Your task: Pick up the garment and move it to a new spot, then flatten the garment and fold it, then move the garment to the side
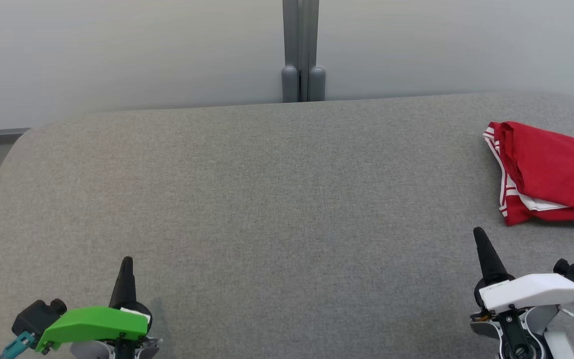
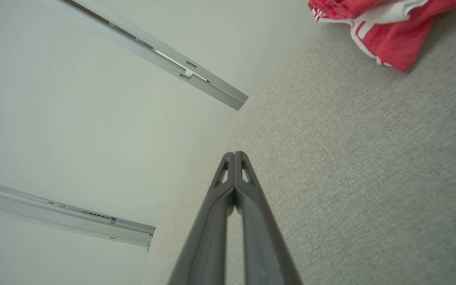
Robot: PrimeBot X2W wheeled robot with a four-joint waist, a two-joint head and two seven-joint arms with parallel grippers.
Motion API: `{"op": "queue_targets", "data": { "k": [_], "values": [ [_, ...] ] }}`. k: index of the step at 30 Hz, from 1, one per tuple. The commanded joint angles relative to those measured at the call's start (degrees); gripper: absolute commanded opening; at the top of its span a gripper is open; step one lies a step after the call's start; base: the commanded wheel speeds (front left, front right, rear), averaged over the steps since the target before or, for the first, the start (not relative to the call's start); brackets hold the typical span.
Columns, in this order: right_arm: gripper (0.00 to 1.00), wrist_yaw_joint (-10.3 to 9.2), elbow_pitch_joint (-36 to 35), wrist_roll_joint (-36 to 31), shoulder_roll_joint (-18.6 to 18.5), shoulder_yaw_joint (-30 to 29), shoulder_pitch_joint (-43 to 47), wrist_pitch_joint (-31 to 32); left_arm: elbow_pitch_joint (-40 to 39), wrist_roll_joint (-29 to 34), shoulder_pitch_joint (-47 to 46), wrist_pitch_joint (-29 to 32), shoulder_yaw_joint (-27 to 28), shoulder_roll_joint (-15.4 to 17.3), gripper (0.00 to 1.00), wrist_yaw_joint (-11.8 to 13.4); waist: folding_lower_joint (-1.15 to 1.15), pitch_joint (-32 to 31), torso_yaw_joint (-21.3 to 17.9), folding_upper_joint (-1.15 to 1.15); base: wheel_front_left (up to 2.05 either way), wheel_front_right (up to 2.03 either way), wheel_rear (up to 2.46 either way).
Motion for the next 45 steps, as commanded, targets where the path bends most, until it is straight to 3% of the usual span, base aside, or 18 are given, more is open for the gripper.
{"op": "queue_targets", "data": {
  "k": [1, 45],
  "values": [
    [0.0, 0.03, -0.4, 1.9, -0.3, -0.3, -1.5, 0.3, -0.8, -1.7, -1.7, 0.4, 0.5, 0.2, 0.0, -0.4, 0.0, 0.0, 0.0, 0.0, 0.0, 0.0, 0.0],
    [0.0, 0.03, 0.5, 25.1, -0.4, -2.4, -3.0, 4.9, -2.1, -22.5, -3.1, 6.4, 5.4, 0.3, 0.0, -3.8, 0.0, 0.4, -1.4, 0.0, 0.0, 0.0, 0.0]
  ]
}}
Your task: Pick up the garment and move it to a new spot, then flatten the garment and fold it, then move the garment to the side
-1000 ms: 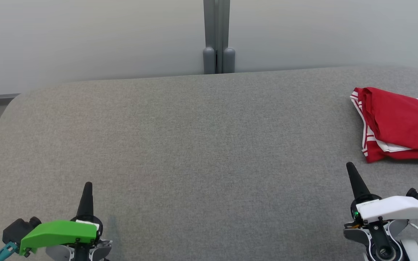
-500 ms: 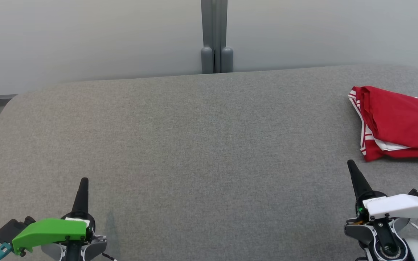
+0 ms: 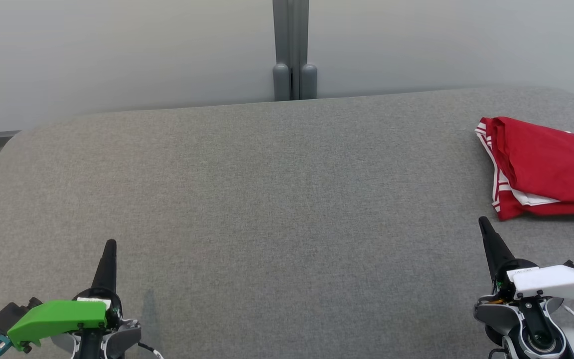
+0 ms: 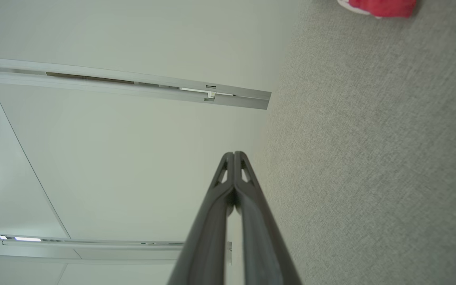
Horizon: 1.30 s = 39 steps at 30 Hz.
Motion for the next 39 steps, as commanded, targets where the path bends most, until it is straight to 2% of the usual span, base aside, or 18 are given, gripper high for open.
{"op": "queue_targets", "data": {
  "k": [1, 24, 39],
  "values": [
    [0.0, 0.03, 0.0, 1.4, -0.3, -0.2, -1.0, 0.4, -0.5, -1.3, -1.4, 0.3, 0.5, 0.3, 0.0, -0.4, 0.0, 0.0, 0.0, 0.0, 0.0, 0.0, 0.0],
    [0.0, 0.02, 0.4, 10.6, -0.3, -1.1, -1.4, 2.2, -0.9, -9.5, -1.8, 2.7, 2.4, 0.3, 0.0, -1.8, 0.0, 0.2, -0.7, 0.0, 0.0, 0.0, 0.0],
    [0.0, 0.02, 0.4, 10.6, -0.3, -1.0, -1.4, 2.2, -0.8, -9.5, -1.6, 2.8, 2.3, 0.3, 0.0, -1.8, 0.0, 0.2, -0.7, 0.0, 0.0, 0.0, 0.0]
  ]
}}
